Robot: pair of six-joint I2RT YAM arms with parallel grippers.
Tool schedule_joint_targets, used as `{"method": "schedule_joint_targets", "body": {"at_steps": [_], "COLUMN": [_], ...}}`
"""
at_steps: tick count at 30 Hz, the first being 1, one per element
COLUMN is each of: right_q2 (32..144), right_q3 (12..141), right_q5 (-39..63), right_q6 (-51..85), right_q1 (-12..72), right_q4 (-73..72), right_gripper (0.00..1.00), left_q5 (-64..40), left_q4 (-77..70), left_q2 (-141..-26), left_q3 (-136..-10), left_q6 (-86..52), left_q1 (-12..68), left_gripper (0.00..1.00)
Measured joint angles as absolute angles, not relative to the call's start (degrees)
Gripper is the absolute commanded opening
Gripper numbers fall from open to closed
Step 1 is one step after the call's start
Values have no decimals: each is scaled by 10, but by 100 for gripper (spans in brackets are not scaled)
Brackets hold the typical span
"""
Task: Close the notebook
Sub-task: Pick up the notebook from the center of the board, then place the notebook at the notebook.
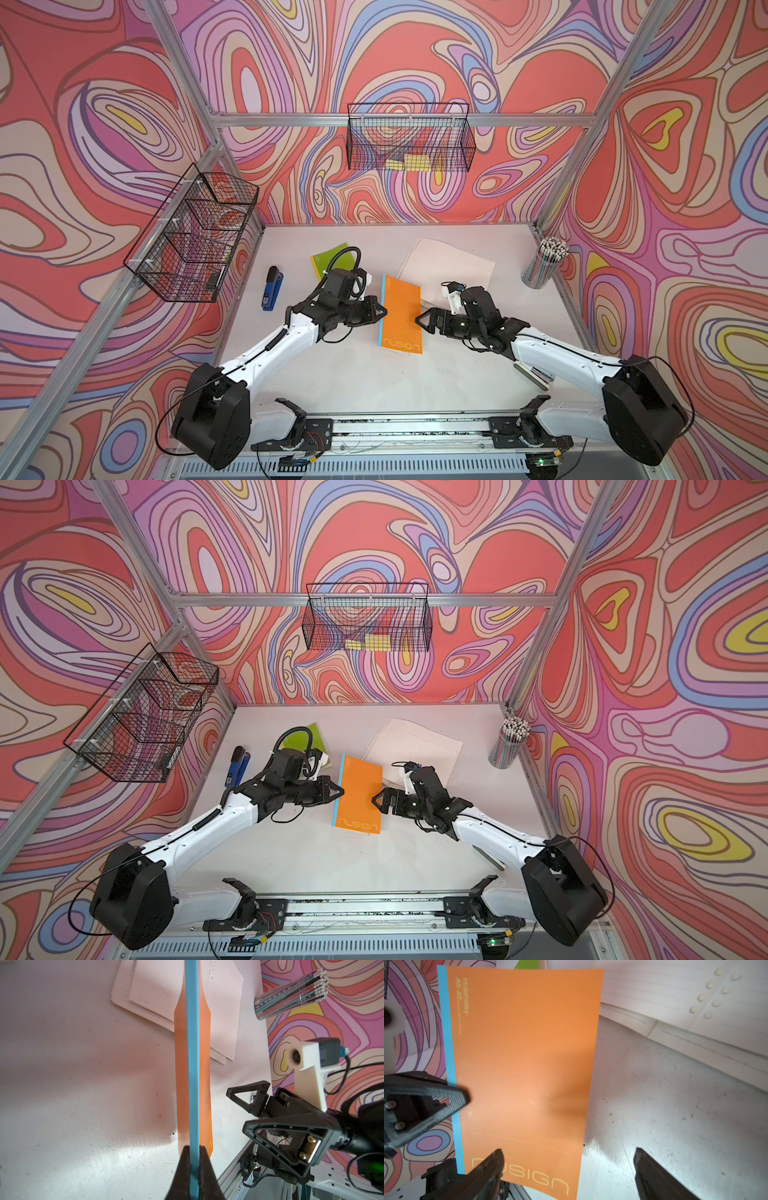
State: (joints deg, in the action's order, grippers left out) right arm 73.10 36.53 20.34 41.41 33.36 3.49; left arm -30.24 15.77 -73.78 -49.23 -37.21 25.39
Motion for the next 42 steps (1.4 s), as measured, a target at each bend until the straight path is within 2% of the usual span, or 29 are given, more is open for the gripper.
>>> {"method": "schedule_joint_targets", "body": {"at_steps": [13,25,42], "right_q2": [727,738,845], "right_q3": [365,389,472], "right_q5": [196,196,251], "right_q6": [394,379,363], "right_q1": [334,326,279], "right_q4": [34,32,7], "right_gripper": [98,98,98], "left_q5": [-307,-305,-325], "left_q4": [211,207,203], "left_q2": [-757,-851,-967], "left_q3": [-567,-659,-782], "left_q6": [-327,-303,-296], "left_q1": [163,94,36], "left_gripper": [0,0,0]}}
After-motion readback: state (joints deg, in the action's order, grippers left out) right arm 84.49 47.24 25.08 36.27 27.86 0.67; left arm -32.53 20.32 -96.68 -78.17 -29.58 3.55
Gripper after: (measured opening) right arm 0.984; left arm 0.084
